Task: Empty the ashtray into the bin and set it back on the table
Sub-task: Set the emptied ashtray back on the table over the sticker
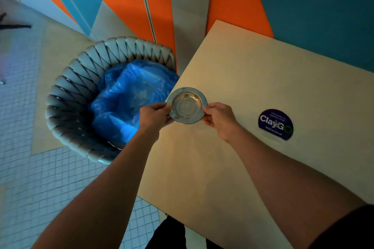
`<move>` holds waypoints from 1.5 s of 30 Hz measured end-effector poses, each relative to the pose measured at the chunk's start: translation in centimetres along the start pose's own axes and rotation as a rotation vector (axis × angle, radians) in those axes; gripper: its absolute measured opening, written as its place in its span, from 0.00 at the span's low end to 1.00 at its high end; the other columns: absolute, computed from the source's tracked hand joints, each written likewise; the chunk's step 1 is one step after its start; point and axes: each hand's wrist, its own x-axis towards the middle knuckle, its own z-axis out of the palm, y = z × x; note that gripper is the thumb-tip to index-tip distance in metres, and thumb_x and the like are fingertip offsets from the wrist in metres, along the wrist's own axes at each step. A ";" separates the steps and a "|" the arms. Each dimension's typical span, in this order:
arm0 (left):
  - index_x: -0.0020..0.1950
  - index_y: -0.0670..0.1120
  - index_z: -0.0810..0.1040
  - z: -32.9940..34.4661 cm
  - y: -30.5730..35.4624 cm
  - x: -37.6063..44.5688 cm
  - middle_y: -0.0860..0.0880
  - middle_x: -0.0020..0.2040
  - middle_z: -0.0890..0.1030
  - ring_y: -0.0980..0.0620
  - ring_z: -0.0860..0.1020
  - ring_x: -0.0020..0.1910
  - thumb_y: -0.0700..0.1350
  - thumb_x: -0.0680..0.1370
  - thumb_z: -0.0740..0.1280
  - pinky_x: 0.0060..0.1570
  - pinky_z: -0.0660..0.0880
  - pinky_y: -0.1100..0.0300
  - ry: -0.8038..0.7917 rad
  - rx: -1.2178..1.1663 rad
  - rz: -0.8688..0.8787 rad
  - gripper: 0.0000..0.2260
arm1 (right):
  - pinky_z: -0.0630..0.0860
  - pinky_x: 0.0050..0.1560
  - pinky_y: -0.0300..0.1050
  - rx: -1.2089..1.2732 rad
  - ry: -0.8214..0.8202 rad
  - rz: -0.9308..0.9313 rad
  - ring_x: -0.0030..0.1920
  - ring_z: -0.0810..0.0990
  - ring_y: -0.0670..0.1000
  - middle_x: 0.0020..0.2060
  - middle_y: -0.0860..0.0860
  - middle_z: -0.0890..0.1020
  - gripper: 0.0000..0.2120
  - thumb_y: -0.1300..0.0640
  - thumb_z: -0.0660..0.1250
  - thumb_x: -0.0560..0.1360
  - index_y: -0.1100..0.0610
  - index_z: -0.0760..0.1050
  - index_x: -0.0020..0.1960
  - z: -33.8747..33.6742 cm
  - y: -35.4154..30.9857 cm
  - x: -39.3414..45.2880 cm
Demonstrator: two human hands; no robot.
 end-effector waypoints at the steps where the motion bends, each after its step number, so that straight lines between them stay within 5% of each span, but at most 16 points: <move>1: 0.41 0.42 0.83 0.5 -0.3 -0.4 0.46 0.33 0.84 0.53 0.84 0.32 0.35 0.76 0.69 0.32 0.80 0.62 -0.009 0.008 -0.005 0.05 | 0.77 0.40 0.47 0.008 0.007 0.004 0.39 0.81 0.53 0.39 0.56 0.83 0.04 0.61 0.66 0.77 0.57 0.78 0.44 -0.8 0.3 -0.4; 5: 0.43 0.42 0.82 2.8 -1.6 -2.7 0.41 0.41 0.84 0.48 0.84 0.38 0.36 0.76 0.69 0.33 0.80 0.62 -0.066 0.081 -0.023 0.04 | 0.78 0.42 0.48 0.043 0.050 0.031 0.38 0.82 0.53 0.39 0.56 0.83 0.03 0.62 0.66 0.77 0.58 0.78 0.46 -4.4 2.1 -2.6; 13: 0.43 0.41 0.83 6.7 -5.1 -6.7 0.40 0.40 0.84 0.47 0.84 0.37 0.35 0.76 0.70 0.33 0.80 0.60 -0.162 0.186 -0.054 0.04 | 0.80 0.44 0.47 0.103 0.114 0.117 0.41 0.83 0.52 0.43 0.56 0.84 0.06 0.61 0.65 0.78 0.60 0.79 0.53 -10.5 6.6 -6.4; 31: 0.43 0.44 0.84 12.0 -12.6 -11.1 0.40 0.44 0.85 0.43 0.85 0.41 0.36 0.75 0.71 0.42 0.83 0.53 -0.276 0.441 -0.116 0.04 | 0.79 0.43 0.46 0.174 0.233 0.256 0.38 0.86 0.51 0.39 0.52 0.85 0.03 0.60 0.67 0.77 0.54 0.77 0.45 -17.8 15.0 -11.5; 36: 0.36 0.50 0.83 13.4 -13.8 -11.4 0.46 0.35 0.84 0.53 0.79 0.26 0.39 0.74 0.73 0.29 0.79 0.61 -0.252 0.589 -0.048 0.09 | 0.79 0.41 0.45 0.175 0.279 0.291 0.40 0.87 0.51 0.43 0.54 0.86 0.01 0.59 0.68 0.76 0.53 0.78 0.47 -18.9 16.3 -11.5; 45: 0.40 0.50 0.84 15.2 -14.6 -10.9 0.51 0.34 0.84 0.53 0.81 0.29 0.40 0.73 0.74 0.27 0.78 0.63 -0.288 0.731 0.033 0.05 | 0.78 0.40 0.46 0.173 0.327 0.326 0.42 0.87 0.53 0.46 0.56 0.87 0.02 0.59 0.68 0.76 0.53 0.78 0.47 -20.2 17.2 -11.0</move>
